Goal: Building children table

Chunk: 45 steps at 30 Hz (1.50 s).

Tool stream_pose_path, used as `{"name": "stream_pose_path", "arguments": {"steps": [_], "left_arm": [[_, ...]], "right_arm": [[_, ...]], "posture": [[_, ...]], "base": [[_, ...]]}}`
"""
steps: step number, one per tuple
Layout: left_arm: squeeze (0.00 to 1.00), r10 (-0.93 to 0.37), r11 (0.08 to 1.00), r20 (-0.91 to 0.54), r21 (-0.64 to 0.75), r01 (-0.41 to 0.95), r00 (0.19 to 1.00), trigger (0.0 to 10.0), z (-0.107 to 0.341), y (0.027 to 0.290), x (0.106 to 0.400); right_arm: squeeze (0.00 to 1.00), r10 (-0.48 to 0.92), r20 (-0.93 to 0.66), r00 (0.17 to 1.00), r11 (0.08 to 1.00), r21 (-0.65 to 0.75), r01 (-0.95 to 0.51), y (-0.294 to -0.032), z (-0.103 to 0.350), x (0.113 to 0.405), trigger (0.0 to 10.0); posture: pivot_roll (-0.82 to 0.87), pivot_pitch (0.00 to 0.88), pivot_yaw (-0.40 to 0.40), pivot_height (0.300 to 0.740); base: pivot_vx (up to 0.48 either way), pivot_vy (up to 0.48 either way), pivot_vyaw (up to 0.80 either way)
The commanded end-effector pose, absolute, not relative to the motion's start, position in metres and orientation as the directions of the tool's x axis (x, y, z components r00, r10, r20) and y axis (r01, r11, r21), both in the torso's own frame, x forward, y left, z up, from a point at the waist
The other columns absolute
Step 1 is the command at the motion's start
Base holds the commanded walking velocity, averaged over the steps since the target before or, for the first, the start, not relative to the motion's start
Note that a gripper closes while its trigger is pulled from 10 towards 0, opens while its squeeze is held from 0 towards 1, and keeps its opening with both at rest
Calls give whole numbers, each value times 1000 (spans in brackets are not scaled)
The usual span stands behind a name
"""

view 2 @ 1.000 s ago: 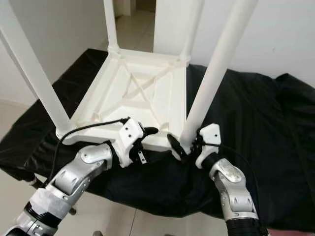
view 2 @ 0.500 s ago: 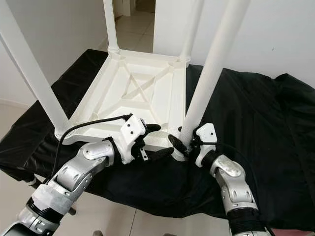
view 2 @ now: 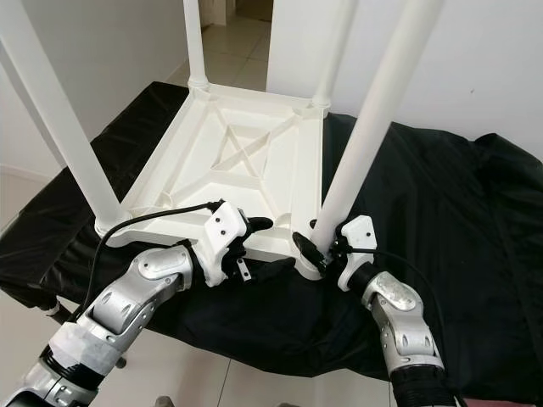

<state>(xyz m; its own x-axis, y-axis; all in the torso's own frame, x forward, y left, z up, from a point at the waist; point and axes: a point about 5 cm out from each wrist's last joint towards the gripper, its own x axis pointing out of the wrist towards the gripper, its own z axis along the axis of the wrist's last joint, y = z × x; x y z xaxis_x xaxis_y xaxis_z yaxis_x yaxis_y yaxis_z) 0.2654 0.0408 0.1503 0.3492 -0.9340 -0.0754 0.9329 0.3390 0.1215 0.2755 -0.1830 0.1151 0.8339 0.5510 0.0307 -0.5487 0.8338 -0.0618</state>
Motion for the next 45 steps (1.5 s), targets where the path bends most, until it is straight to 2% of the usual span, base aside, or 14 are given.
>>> {"name": "stream_pose_path", "arguments": {"steps": [1, 4, 6, 11, 14, 19, 20, 30, 33, 34, 36, 37, 40, 45], "left_arm": [[0, -946, 301, -83, 127, 945, 313, 10000, 152, 41, 262], [0, -946, 303, -86, 116, 946, 314, 10000, 151, 43, 258], [0, -946, 303, -86, 116, 946, 314, 10000, 151, 43, 258], [0, -943, 307, -102, 106, 946, 318, 10000, 148, 46, 250], [0, -942, 310, -100, 97, 946, 319, 10000, 147, 46, 249], [0, -943, 310, -97, 91, 946, 318, 10000, 147, 45, 249], [0, -944, 306, -98, 91, 948, 315, 10000, 147, 45, 248], [0, -949, 293, -95, 94, 951, 302, 10000, 149, 41, 249], [0, -951, 284, -97, 96, 954, 293, 10000, 149, 40, 249], [0, -952, 280, -98, 94, 955, 289, 10000, 149, 40, 249], [0, -953, 278, -99, 92, 956, 286, 10000, 148, 39, 250], [0, -955, 271, -100, 92, 958, 280, 10000, 148, 39, 249], [0, -960, 251, -105, 98, 963, 261, 10000, 148, 37, 249], [0, -961, 246, -103, 101, 964, 256, 10000, 150, 36, 251]], "right_arm": [[0, 531, 26, 847, 847, -57, -529, -184, 113, 273, 10000], [0, 388, 57, 920, 921, -31, -387, -178, 112, 268, 10000], [0, 388, 57, 920, 921, -31, -387, -178, 112, 268, 10000], [0, -55, 52, 997, 994, 102, 49, -157, 106, 259, 10000], [0, -117, 41, 992, 986, 128, 111, -153, 106, 258, 10000], [0, -84, 53, 995, 987, 139, 76, -143, 110, 258, 10000], [1000, -69, 64, 996, 987, 148, 59, -144, 112, 257, 10000], [1000, -44, 118, 992, 991, 128, 29, -156, 123, 248, 10000], [1000, 74, 121, 990, 989, 115, -88, -164, 125, 248, 10000], [800, 148, 115, 982, 981, 108, -160, -169, 125, 250, 10000], [800, 195, 111, 974, 973, 104, -207, -173, 126, 250, 10000], [0, 248, 109, 962, 962, 91, -259, -176, 126, 252, 10000], [0, 447, 85, 890, 892, 33, -451, -181, 128, 256, 10000], [0, 528, 58, 847, 848, 19, -530, -183, 127, 262, 10000]], "posture": [[-36, 0, -83, 740], [-29, 0, -82, 740], [-29, 0, -82, 740], [-14, 0, -95, 740], [-16, 0, -95, 740], [-24, 0, -96, 740], [-29, 0, -96, 740], [-47, 0, -91, 740], [-55, 0, -83, 740], [-62, 0, -76, 740], [-65, 0, -73, 740], [-68, 0, -70, 740], [-75, 0, -55, 740], [-79, 0, -43, 740]], "base": [[0, 0, 0], [0, 0, 0], [0, 0, 0], [0, 0, 0], [0, 0, 0], [0, 0, 0], [0, 0, 0], [0, 0, 0], [0, 0, 0], [0, 0, 0], [0, 0, 0], [0, 0, 0], [0, 0, 0], [0, 0, 0]]}}
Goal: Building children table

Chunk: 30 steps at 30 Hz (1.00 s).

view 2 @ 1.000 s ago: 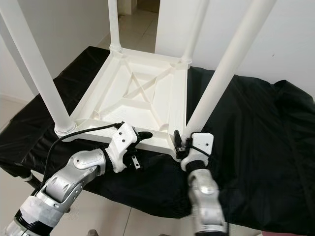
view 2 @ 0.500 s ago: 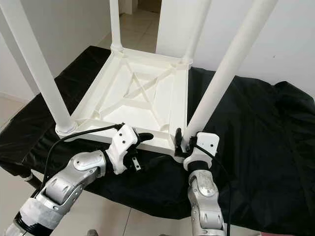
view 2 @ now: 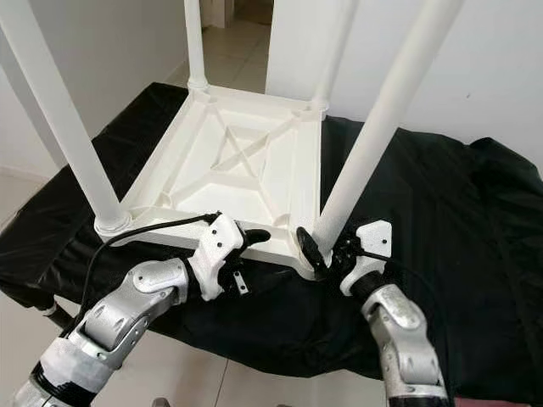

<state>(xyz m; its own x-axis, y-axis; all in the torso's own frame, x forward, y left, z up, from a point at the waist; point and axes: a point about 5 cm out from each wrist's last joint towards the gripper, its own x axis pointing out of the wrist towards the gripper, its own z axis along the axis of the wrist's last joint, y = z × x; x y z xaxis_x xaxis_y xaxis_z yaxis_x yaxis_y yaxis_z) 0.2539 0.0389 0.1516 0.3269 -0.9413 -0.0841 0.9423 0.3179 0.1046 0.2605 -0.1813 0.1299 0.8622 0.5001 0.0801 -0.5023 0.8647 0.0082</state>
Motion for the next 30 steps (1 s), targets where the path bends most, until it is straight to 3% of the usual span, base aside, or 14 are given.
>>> {"name": "stream_pose_path", "arguments": {"steps": [1, 6, 7, 8, 9, 11, 12, 25, 26, 30], "left_arm": [[0, -961, 246, -103, 101, 964, 256, 10000, 150, 36, 251], [0, -964, 234, -106, 111, 966, 245, 10000, 152, 36, 253], [0, -964, 233, -108, 112, 966, 245, 10000, 153, 36, 254], [0, -964, 233, -108, 112, 966, 245, 10000, 153, 36, 254], [0, -964, 231, -110, 114, 966, 243, 10000, 153, 37, 253], [0, -964, 229, -112, 115, 967, 242, 10000, 153, 37, 254], [0, -964, 227, -113, 116, 967, 240, 10000, 153, 38, 254], [0, -968, 210, -114, 121, 970, 224, 10000, 154, 34, 257], [0, -968, 210, -114, 121, 970, 223, 10000, 154, 34, 257], [0, -969, 207, -110, 119, 971, 220, 10000, 153, 33, 257]], "right_arm": [[0, 528, 58, 847, 848, 19, -530, -183, 127, 262, 10000], [0, 634, -24, 773, 773, -1, -635, -179, 116, 277, 10000], [0, 643, -29, 766, 766, -3, -643, -179, 114, 278, 6667], [0, 643, -29, 766, 766, -3, -643, -179, 114, 278, 6667], [0, 646, -31, 763, 763, -12, -647, -181, 113, 280, 667], [0, 649, -31, 760, 760, -16, -649, -182, 112, 280, 667], [0, 647, -29, 762, 762, -20, -647, -183, 112, 280, 0], [0, 614, -7, 790, 789, -20, -614, -190, 109, 277, 0], [0, 609, -5, 794, 793, -17, -609, -191, 109, 277, 10000], [0, 552, 32, 833, 833, 5, -553, -189, 111, 274, 10000]], "posture": [[-79, 0, -43, 740], [-72, 0, -28, 740], [-69, 0, -21, 740], [-69, 0, -21, 740], [-66, 0, -16, 740], [-66, 0, -16, 740], [-68, 0, -11, 740], [-93, 0, 4, 740], [-96, 0, 4, 740], [-109, 0, 0, 740]], "base": [[0, 0, 0], [0, 0, 0], [0, 0, 0], [0, 0, 0], [0, 0, 0], [0, 0, 0], [0, 0, 0], [0, 0, 0], [0, 0, 0], [0, 0, 0]]}}
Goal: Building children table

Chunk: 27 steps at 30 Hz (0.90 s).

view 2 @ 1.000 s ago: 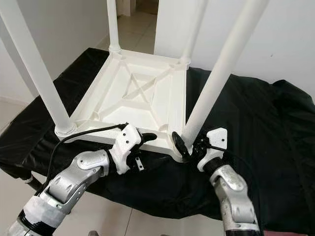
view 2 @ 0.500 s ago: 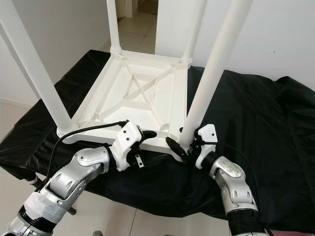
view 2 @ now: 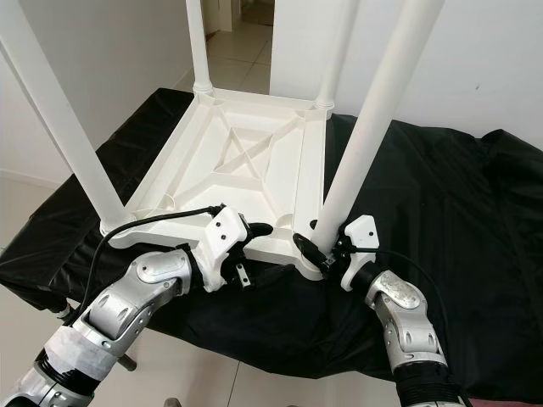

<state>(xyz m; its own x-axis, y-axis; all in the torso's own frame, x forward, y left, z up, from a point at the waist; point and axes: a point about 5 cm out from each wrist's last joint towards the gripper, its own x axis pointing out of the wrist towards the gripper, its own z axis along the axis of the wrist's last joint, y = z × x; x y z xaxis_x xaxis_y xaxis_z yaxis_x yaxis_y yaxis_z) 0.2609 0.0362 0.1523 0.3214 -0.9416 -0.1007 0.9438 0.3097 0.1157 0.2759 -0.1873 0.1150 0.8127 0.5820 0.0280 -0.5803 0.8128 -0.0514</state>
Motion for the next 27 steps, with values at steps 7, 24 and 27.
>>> {"name": "stream_pose_path", "arguments": {"steps": [7, 24, 27], "left_arm": [[0, -970, 208, -101, 120, 971, 221, 10000, 153, 30, 258], [0, -971, 207, -94, 121, 971, 219, 10000, 154, 30, 259], [0, -971, 207, -94, 120, 971, 219, 10000, 154, 30, 259]], "right_arm": [[0, 245, 121, 962, 966, 52, -253, -183, 115, 268, 10000], [1000, -11, 152, 988, 986, 163, -14, -156, 119, 258, 10000], [1000, 5, 167, 986, 988, 153, -30, -156, 122, 256, 10000]], "posture": [[-111, 0, -10, 740], [-116, 0, -10, 740], [-114, 0, -14, 740]], "base": [[0, 0, 0], [0, 0, 0], [0, 0, 0]]}}
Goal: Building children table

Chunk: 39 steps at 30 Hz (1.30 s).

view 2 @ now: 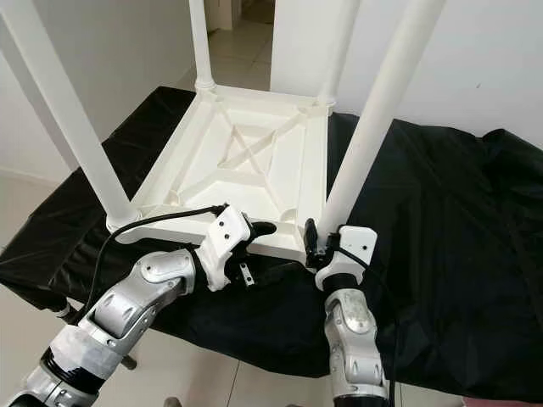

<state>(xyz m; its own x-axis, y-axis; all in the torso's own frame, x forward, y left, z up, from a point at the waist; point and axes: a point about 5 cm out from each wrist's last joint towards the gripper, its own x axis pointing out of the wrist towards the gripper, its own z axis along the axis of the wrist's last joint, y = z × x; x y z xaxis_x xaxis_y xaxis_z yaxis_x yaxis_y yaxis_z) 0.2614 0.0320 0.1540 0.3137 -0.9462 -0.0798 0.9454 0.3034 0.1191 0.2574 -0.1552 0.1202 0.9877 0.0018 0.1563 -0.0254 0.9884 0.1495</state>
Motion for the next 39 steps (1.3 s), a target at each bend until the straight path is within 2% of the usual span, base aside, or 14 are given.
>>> {"name": "stream_pose_path", "arguments": {"steps": [1, 2, 3, 5, 6, 7, 10, 12, 20, 35, 36, 37, 38, 39], "left_arm": [[0, -971, 209, -92, 121, 970, 221, 10000, 154, 30, 260], [0, -971, 209, -92, 121, 970, 221, 10000, 154, 30, 260], [0, -971, 211, -91, 121, 970, 222, 10000, 154, 30, 260], [0, -971, 211, -91, 121, 970, 222, 10000, 154, 30, 260], [0, -970, 212, -92, 122, 970, 223, 10000, 154, 31, 260], [0, -970, 212, -93, 124, 969, 224, 10000, 154, 31, 260], [0, -970, 212, -94, 124, 969, 224, 10000, 154, 31, 260], [0, -969, 213, -99, 127, 969, 226, 10000, 155, 33, 262], [0, -969, 211, -104, 131, 969, 225, 10000, 157, 35, 264], [0, -969, 208, -105, 130, 969, 222, 10000, 156, 35, 263], [0, -970, 207, -105, 130, 970, 221, 10000, 156, 34, 263], [0, -970, 207, -105, 130, 970, 221, 10000, 156, 34, 263], [0, -970, 205, -105, 128, 970, 219, 10000, 156, 34, 262], [0, -971, 203, -105, 128, 971, 217, 10000, 156, 34, 262]], "right_arm": [[1000, 45, 182, 982, 990, 126, -69, -160, 124, 254, 10000], [1000, 45, 182, 982, 990, 126, -69, -160, 124, 254, 10000], [800, 86, 191, 978, 988, 110, -108, -163, 125, 252, 10000], [800, 86, 191, 978, 988, 110, -108, -163, 125, 252, 10000], [0, 128, 199, 972, 986, 80, -146, -167, 126, 251, 10000], [0, 187, 197, 962, 979, 47, -200, -173, 127, 251, 10000], [0, 231, 190, 954, 971, 23, -239, -177, 128, 252, 10000], [0, 389, 141, 911, 921, -36, -387, -183, 128, 256, 10000], [0, 560, 29, 828, 826, -87, -556, -185, 121, 269, 10000], [0, 603, 9, 798, 796, -76, -601, -182, 114, 276, 10000], [0, 597, 15, 802, 801, -76, -594, -182, 114, 278, 7647], [0, 597, 15, 802, 801, -76, -594, -182, 114, 278, 7647], [0, 590, 25, 807, 806, -74, -587, -183, 114, 280, 78], [0, 585, 35, 810, 810, -71, -582, -183, 115, 280, 0]], "posture": [[-111, 0, -17, 740], [-111, 0, -17, 740], [-111, 0, -17, 740], [-111, 0, -17, 740], [-109, 0, -14, 740], [-110, 0, -12, 740], [-108, 0, -10, 740], [-110, 0, 7, 740], [-101, 0, 13, 740], [-99, 0, 13, 740], [-99, 0, 15, 740], [-99, 0, 15, 740], [-101, 0, 14, 740], [-104, 0, 13, 740]], "base": [[0, 0, 0], [0, 0, 0], [0, 0, 0], [0, 0, 0], [0, 0, 0], [0, 0, 0], [0, 0, 0], [0, 0, 0], [0, 0, 0], [0, 0, 0], [0, 0, 0], [0, 0, 0], [0, 0, 0], [0, 0, 0]]}}
